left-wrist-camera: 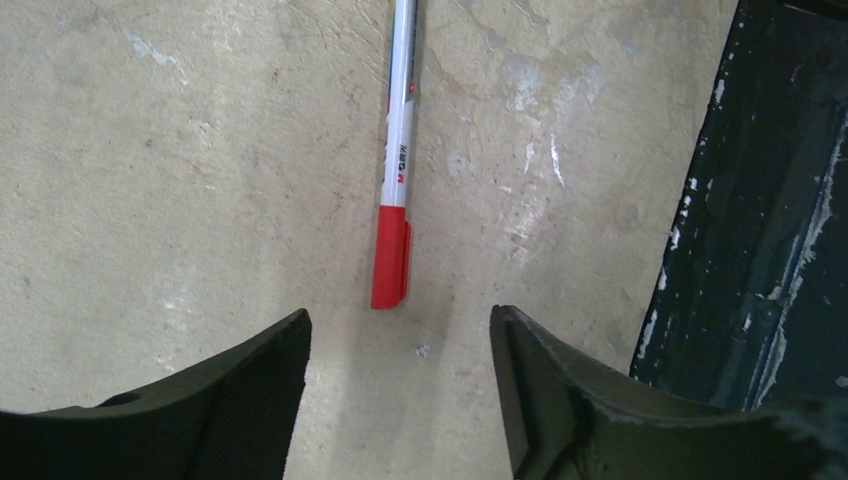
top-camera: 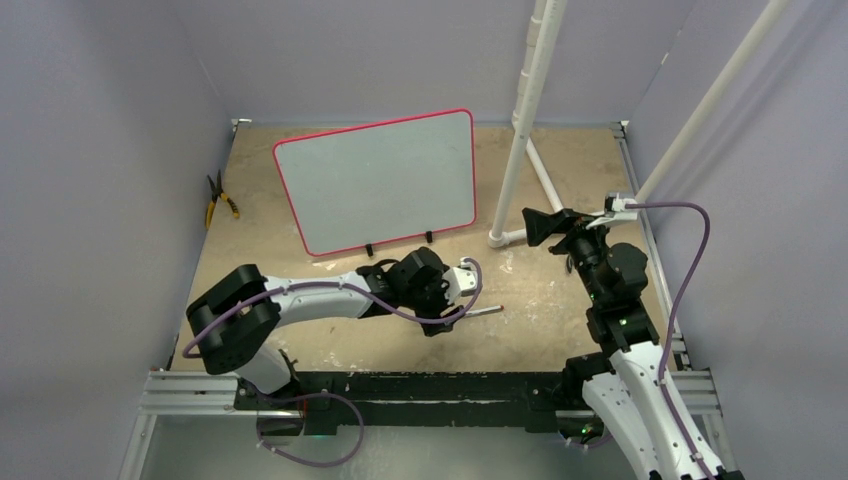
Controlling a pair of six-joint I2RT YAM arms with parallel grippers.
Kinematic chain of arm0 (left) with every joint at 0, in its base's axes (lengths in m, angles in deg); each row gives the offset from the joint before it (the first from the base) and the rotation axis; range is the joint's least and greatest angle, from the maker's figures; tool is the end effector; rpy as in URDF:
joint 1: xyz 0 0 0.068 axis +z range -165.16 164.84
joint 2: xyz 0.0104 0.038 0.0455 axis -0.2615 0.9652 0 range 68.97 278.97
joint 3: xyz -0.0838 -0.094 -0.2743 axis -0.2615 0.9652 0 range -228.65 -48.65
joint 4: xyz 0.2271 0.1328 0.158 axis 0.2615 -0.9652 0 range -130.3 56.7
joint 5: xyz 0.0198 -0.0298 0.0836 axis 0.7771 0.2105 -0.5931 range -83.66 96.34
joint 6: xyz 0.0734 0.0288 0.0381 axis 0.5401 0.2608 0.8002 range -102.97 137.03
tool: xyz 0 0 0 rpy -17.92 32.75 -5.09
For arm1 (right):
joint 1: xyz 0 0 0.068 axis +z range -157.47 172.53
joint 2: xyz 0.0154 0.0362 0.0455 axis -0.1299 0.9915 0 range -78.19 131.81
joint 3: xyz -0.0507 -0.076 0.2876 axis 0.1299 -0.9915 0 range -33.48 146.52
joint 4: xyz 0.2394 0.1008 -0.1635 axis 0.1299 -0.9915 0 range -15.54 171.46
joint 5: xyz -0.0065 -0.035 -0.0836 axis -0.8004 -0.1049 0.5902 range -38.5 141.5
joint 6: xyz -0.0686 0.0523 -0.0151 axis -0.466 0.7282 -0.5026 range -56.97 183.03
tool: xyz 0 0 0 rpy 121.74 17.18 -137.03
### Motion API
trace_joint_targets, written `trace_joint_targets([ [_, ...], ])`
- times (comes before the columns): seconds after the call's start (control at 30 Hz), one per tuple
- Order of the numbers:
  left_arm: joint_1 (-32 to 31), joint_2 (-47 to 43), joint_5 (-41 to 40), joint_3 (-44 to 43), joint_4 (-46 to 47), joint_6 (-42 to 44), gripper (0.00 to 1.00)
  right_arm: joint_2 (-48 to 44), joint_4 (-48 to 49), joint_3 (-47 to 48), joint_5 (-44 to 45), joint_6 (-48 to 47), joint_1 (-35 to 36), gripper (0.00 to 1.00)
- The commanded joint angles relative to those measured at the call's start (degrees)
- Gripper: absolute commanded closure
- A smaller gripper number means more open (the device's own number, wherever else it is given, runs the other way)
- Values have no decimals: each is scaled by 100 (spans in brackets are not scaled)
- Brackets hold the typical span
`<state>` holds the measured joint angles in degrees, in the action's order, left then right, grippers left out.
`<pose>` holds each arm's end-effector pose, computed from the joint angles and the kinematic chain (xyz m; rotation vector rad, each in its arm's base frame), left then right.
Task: Write a sentence on the whiteboard
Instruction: Open the whiteboard marker at the center of the board.
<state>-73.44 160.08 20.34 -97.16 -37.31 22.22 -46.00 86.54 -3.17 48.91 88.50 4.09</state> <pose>0.1862 -0.3370 0.1446 1.4050 2.0419 -0.7121 0.2123 0.0471 0.3288 0.1500 1.5329 0.5499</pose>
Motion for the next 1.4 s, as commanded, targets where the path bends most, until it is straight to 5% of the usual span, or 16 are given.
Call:
trace_joint_targets([
  [0.0,-42,240,-81,-286,520,-25,47,-46,28,265,-101,-108,-21,1],
  [0.4,-198,870,-351,-504,414,15,67,-95,-10,265,-127,-134,-21,1],
  [0.73,-495,1030,-849,-503,-200,278,100,-236,-203,306,-95,-156,-21,2],
  [1.13,-492,-593,-1202,-305,-674,374,100,-147,-499,427,-333,-241,-21,1],
  [1.37,19,-1937,-289,-118,-1119,598,100,324,-721,370,-2038,-385,-26,1],
])
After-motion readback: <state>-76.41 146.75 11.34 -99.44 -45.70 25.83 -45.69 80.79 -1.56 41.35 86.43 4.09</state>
